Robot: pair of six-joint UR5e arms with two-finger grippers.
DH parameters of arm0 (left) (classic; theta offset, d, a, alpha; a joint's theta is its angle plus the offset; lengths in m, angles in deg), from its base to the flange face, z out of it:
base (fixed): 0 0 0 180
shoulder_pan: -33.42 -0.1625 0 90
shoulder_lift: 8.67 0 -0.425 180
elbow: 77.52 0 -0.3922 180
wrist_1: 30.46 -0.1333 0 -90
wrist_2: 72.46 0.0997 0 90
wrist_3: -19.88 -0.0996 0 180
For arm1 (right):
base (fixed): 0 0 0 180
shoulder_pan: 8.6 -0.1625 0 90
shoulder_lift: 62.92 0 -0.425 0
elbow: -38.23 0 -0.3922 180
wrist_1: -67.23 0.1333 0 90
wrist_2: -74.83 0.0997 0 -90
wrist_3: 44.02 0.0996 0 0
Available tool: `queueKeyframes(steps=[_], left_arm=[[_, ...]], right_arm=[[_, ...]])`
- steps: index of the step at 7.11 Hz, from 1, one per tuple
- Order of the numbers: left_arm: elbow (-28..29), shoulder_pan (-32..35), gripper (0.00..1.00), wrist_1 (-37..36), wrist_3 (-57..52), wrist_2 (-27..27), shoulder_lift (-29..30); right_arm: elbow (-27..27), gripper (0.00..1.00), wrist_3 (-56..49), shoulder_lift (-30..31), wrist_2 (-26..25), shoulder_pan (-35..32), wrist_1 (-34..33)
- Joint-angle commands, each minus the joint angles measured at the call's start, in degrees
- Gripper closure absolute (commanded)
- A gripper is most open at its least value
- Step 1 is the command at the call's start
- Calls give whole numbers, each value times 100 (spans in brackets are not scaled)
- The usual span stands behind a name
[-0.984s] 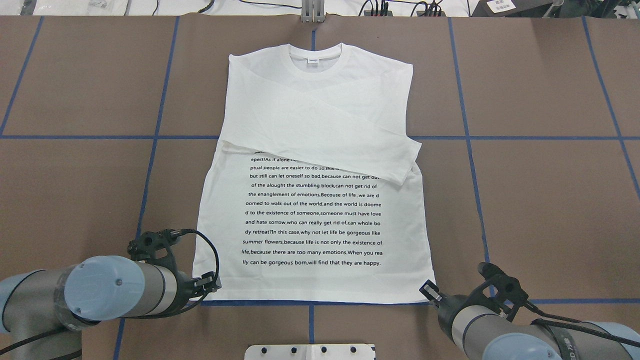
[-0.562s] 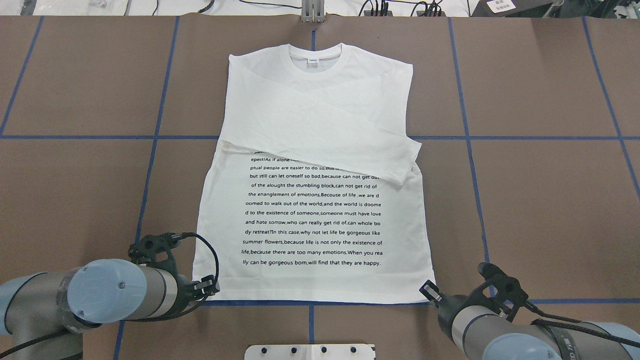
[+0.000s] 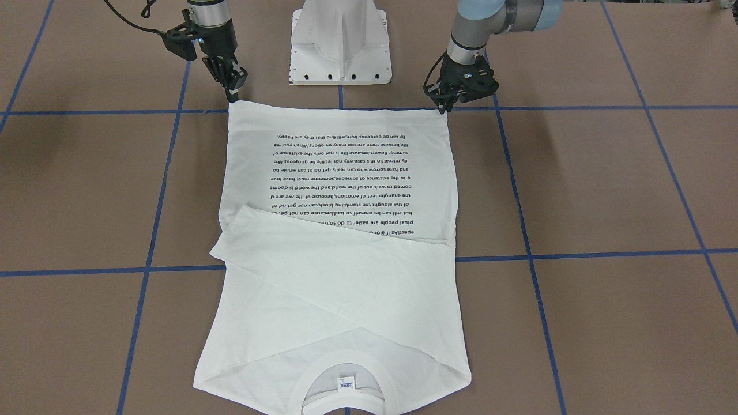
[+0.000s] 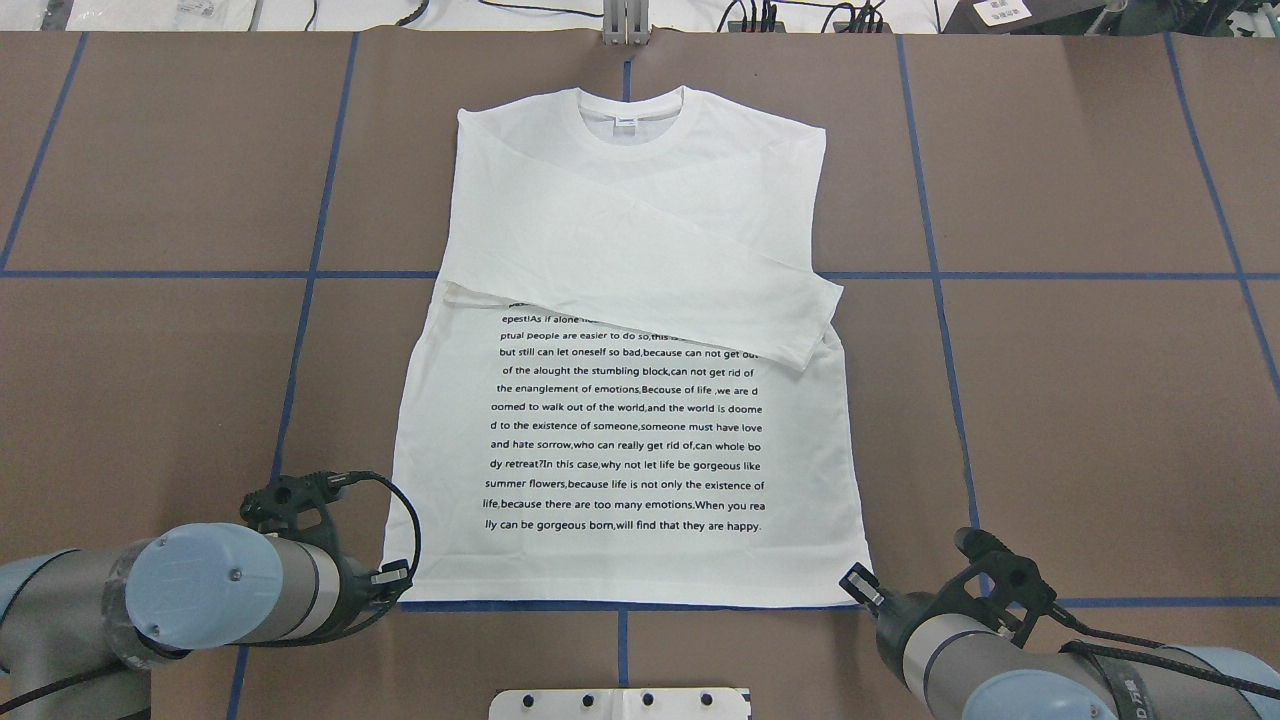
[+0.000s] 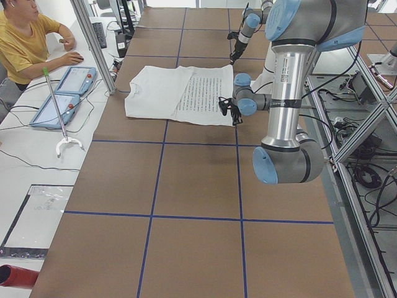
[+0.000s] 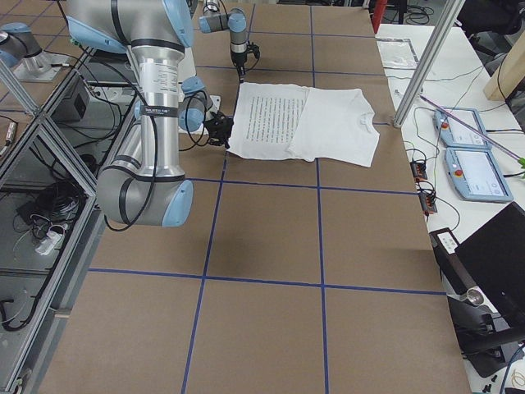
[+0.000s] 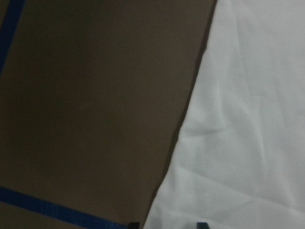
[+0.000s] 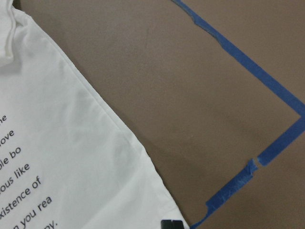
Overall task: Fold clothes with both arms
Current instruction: 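Move the left gripper to the hem corner nearest the robot and grasp it, then lift the hem with both grippers and fold it toward the collar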
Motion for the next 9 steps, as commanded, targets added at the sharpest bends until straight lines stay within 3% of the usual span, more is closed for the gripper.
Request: queueKeyframes(steps=[1, 3, 6, 7, 9], left_arm=[[-268, 9, 100, -2, 0, -44, 14], [-708, -9, 100, -2, 217, -62, -21], [-1884, -352, 100, -712, 667, -71, -13], [-2157, -256, 100, -783, 659, -184, -13], [-1995, 373, 100, -767, 5, -177, 214]], right_arm=[[-9, 100, -7, -2, 7, 5, -8], [-183, 100, 2, 25, 7, 267, -34], [-1253, 100, 46, 69, 16, 822, -1401], [-1439, 100, 11, 60, 16, 753, -1614], [-1424, 100, -835, -201, 243, -262, -1625]])
